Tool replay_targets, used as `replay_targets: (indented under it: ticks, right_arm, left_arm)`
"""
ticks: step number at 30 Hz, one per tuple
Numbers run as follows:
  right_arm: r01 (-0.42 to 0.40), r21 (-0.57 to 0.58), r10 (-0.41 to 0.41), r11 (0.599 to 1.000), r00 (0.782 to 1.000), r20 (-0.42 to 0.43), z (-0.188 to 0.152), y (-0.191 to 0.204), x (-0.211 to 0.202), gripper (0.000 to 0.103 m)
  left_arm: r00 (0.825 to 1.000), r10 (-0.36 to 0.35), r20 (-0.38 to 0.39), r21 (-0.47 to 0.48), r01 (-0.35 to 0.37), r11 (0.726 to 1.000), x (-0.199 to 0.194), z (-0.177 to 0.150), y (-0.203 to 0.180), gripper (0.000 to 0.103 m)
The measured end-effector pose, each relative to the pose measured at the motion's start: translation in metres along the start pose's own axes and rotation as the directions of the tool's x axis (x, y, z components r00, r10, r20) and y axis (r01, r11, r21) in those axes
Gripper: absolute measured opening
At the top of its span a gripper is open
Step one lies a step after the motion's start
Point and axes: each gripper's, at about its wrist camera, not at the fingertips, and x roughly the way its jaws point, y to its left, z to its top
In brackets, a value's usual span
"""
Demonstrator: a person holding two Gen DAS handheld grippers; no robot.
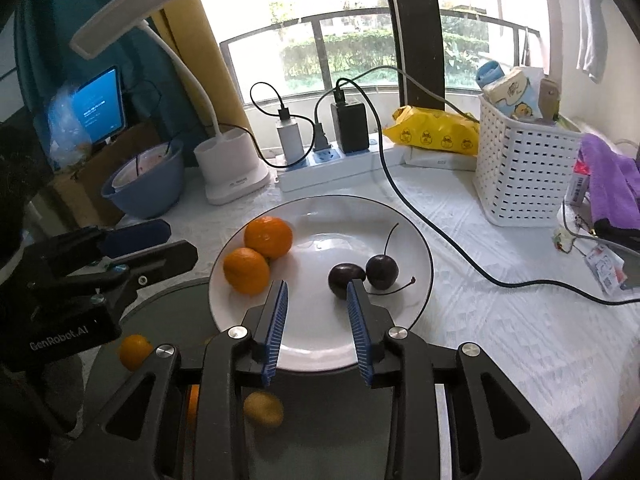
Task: Organize fruits
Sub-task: 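Withdraw both open tools from the bowl back over the fruit mat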
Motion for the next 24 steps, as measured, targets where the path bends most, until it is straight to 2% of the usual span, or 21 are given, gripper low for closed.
replay_targets:
  ticks: [24]
  right_arm:
    - [0.021,-0.021,-0.02,1.0,0.999,0.031,-0.033,0.039,-0.05,0.033]
  left_arm:
    - [1.0,0.016,0.027,-0.02,-0.015,1.0,-0.058,-0.044,0.01,0.047]
